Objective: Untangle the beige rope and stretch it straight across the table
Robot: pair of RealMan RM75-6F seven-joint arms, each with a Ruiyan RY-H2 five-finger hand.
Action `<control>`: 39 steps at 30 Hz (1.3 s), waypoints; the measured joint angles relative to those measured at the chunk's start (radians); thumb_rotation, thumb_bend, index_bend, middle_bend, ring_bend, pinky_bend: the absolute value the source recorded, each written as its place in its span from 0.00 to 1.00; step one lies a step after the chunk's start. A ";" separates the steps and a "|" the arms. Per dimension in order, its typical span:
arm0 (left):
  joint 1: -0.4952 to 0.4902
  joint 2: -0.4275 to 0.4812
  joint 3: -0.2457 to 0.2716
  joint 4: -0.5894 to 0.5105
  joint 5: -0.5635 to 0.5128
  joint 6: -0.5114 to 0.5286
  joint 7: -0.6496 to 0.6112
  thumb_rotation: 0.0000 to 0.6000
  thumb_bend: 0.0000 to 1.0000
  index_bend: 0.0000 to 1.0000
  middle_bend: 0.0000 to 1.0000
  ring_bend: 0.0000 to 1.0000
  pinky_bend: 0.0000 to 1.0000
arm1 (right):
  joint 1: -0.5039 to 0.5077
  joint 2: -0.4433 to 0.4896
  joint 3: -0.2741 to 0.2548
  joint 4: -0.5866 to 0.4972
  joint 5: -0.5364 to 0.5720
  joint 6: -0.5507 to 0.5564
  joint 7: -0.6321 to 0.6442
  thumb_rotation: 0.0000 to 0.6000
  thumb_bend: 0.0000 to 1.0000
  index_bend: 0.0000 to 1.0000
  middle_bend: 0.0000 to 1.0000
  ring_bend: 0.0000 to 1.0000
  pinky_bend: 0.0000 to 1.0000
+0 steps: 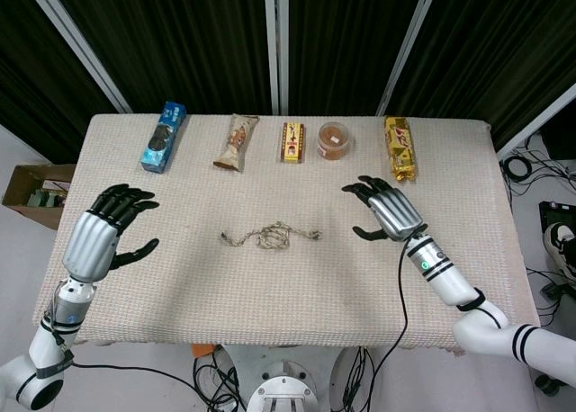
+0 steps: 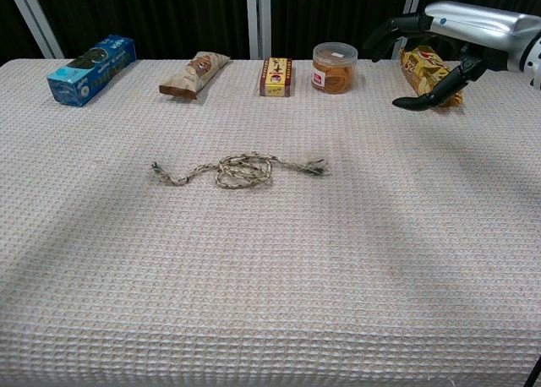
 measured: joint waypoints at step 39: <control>0.023 0.036 0.087 -0.039 -0.098 -0.122 0.052 1.00 0.17 0.32 0.27 0.24 0.21 | 0.185 -0.448 0.006 0.299 0.289 -0.106 -0.443 1.00 0.26 0.48 0.23 0.03 0.15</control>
